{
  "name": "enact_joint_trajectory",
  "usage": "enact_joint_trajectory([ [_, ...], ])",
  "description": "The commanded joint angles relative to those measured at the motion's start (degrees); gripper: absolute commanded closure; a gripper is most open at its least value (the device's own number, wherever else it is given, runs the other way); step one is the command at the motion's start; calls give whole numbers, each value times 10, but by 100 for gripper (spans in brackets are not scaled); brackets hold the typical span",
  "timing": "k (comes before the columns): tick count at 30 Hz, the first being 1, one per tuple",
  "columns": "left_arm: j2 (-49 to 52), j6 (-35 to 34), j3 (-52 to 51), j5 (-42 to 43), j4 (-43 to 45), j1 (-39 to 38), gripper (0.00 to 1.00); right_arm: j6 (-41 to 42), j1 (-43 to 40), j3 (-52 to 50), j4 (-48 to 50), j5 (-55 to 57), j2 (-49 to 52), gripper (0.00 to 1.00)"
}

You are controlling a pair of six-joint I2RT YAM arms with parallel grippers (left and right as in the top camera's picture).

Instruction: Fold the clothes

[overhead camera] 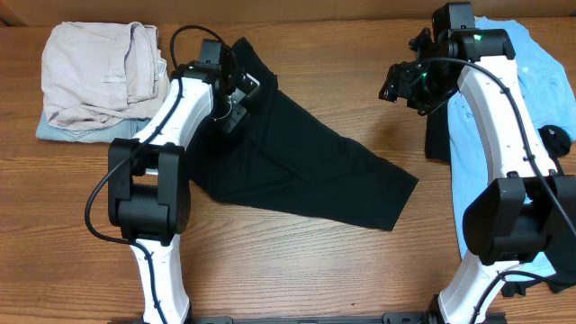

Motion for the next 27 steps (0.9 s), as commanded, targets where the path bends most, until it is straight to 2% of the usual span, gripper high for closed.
enact_joint_trajectory([
  [1,6,11,-11,-15,5,10,41,-2,2,-5,2,4,-11,30],
  [7,6,11,-21,-21,44,30,35,-2,2,-5,3,4,-11,30],
  [13,6,11,-22,7,42,30,36,-2,2,-5,3,4,-11,30],
  [17,6,11,-25,14,33,27,48,-2,2,-5,2,4,-11,30],
  [19,7,11,-28,14,32,27,61,-2,2,-5,2,4,-11,30],
  [20,7,10,-28,14,31,28,72,-2,2,-5,2,5,-11,30],
  [25,7,5,-28,14,26,29,74,-2,2,-5,2,6,-11,30],
  [27,7,4,-28,16,23,29,82,-2,2,-5,2,6,-11,30],
])
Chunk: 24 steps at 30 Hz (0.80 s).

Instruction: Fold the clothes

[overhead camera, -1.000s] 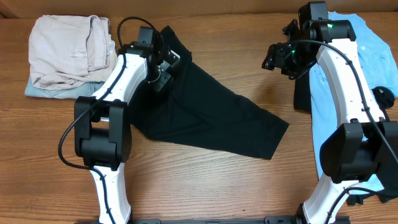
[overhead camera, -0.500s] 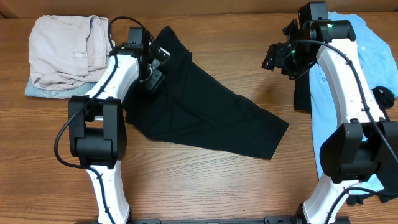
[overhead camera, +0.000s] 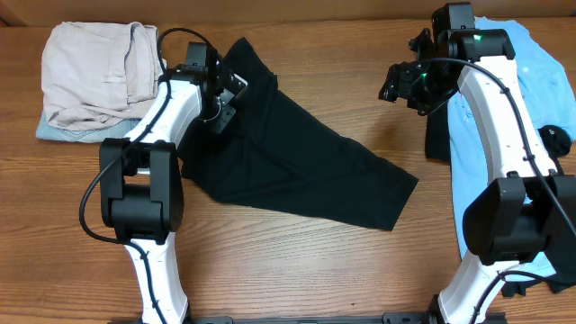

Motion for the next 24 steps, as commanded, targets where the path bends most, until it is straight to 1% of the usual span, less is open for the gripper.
enact_joint_trajectory([
  [1,7,-4,-5,13,-6,-2,87,-2,2,-5,2,6,-11,30],
  [3,7,-17,-5,13,-7,-1,96,-2,2,-5,2,6,-11,30],
  [5,5,-37,0,3,-7,-1,96,-2,2,-5,1,6,-11,30],
  [8,2,-118,36,-11,-24,0,96,-2,2,-5,1,5,-11,31],
  [12,0,-187,132,-12,-91,1,96,-2,2,-5,-3,6,-11,31],
  [13,0,-204,168,-12,-117,1,96,-2,2,-5,-5,6,-11,31],
  [14,0,-227,235,-11,-163,0,96,-1,2,-5,-10,5,-11,31],
  [17,0,-254,333,-11,-226,-3,96,-1,2,-5,-20,5,-11,31],
  [19,0,-259,384,-10,-258,-5,96,-1,2,-5,-30,5,-11,31],
  [22,0,-259,436,-9,-289,-9,96,-1,2,-5,-49,5,-11,31],
  [24,0,-259,455,-9,-302,-10,96,-1,2,-5,-62,2,-11,36],
])
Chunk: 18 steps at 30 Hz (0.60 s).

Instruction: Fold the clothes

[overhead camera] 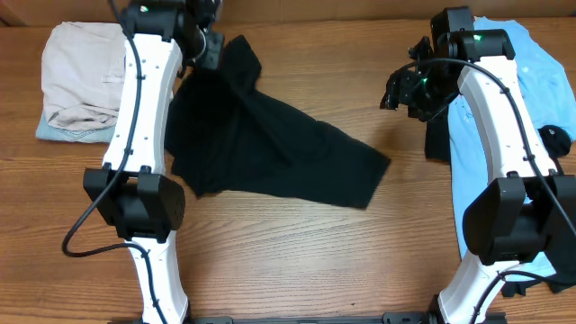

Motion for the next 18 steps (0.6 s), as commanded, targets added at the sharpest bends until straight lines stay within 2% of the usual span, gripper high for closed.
enact_joint_trajectory([
  [1,-8,-22,38,-1,-14,-7,96,-3,2,-4,-14,-7,-11,37],
  [5,-8,-22,39,-1,-14,-8,96,-10,20,-9,-24,-18,-11,37],
  [10,-8,-23,39,-1,-2,-8,96,-27,88,-33,10,-14,-11,36],
  [13,-8,-23,39,-1,5,-8,96,-27,135,-62,66,-5,-11,33],
  [18,-8,-49,53,1,8,-8,96,-20,201,-132,196,36,-6,33],
])
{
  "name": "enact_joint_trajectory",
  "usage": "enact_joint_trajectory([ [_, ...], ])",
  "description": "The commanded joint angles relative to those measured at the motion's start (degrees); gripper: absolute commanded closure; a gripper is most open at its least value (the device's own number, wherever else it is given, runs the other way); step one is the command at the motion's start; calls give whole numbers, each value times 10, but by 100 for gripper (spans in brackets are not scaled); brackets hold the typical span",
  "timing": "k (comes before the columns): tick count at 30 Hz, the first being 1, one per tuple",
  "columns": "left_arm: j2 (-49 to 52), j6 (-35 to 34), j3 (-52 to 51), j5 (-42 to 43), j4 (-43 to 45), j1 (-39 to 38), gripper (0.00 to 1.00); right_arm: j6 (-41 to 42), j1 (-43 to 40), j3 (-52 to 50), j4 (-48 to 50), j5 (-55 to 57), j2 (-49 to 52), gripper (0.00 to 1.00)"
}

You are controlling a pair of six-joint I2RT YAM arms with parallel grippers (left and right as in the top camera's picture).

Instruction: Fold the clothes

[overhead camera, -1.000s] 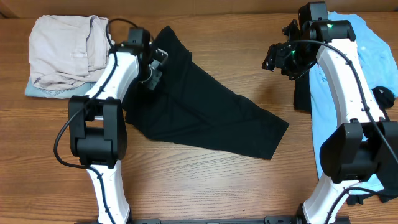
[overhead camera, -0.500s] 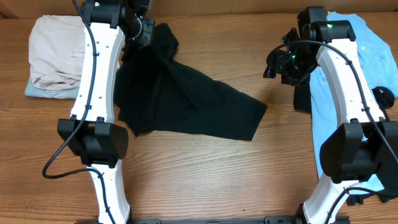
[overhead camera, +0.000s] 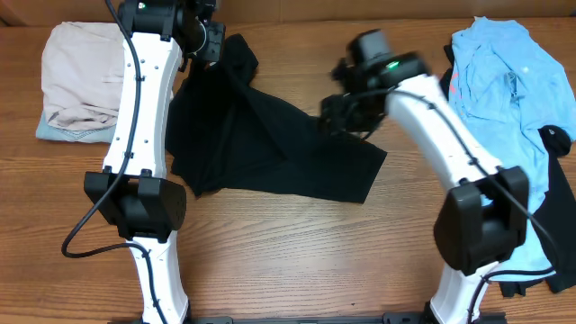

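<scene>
A black garment lies spread across the middle of the table, its upper left corner drawn up toward the far edge. My left gripper is at that far edge, shut on the garment's top corner. My right gripper hangs over the garment's upper right edge; it is blurred, so its jaws cannot be read. A light blue shirt lies crumpled at the right.
A folded stack of beige clothes on a pale blue piece sits at the back left. A dark item lies on the blue shirt at the far right. More dark cloth shows at the lower right edge.
My right arm has moved from beside the blue shirt at the back right to the left, over the black garment's right end. The left gripper and the garment have barely shifted.
My left gripper was low on the black garment's upper left part, with the garment lying diagonally. It then sat slightly further left. Later it was at the far edge holding the corner, the garment drawn leftward. The right arm stayed by the blue shirt until now.
</scene>
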Motion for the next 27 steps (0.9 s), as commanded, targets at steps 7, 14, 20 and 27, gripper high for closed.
enact_joint_trajectory([
  [7,-9,-28,139,5,-34,-19,96,11,47,-55,92,37,5,34],
  [14,-9,-33,199,5,-35,-48,96,2,86,-47,130,3,-39,33],
  [20,-9,-49,200,5,-29,-60,96,37,138,-47,216,64,-30,32],
  [27,-11,-72,217,7,-47,-62,96,128,156,-47,328,234,-17,30],
])
